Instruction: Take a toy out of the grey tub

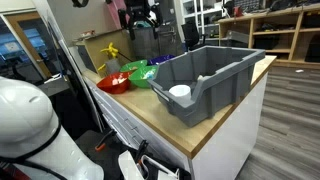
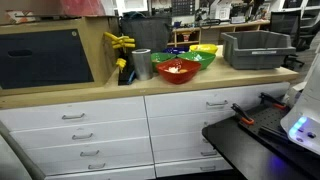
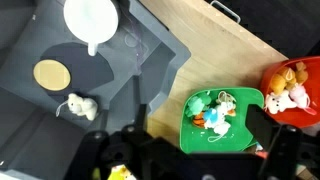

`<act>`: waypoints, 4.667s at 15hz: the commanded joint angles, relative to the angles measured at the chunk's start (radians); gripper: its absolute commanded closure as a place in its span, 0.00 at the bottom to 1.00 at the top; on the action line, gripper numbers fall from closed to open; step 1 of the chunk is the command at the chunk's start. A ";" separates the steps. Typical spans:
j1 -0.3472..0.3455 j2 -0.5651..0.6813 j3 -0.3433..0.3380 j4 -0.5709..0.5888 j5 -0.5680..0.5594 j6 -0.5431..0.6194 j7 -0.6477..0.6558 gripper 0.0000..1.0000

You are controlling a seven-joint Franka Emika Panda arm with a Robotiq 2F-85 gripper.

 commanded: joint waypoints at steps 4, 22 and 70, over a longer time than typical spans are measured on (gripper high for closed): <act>-0.023 0.005 0.019 0.002 0.013 -0.003 -0.011 0.00; -0.045 0.357 -0.023 0.220 0.109 0.216 0.001 0.00; -0.315 0.891 0.139 0.453 0.000 0.316 -0.005 0.00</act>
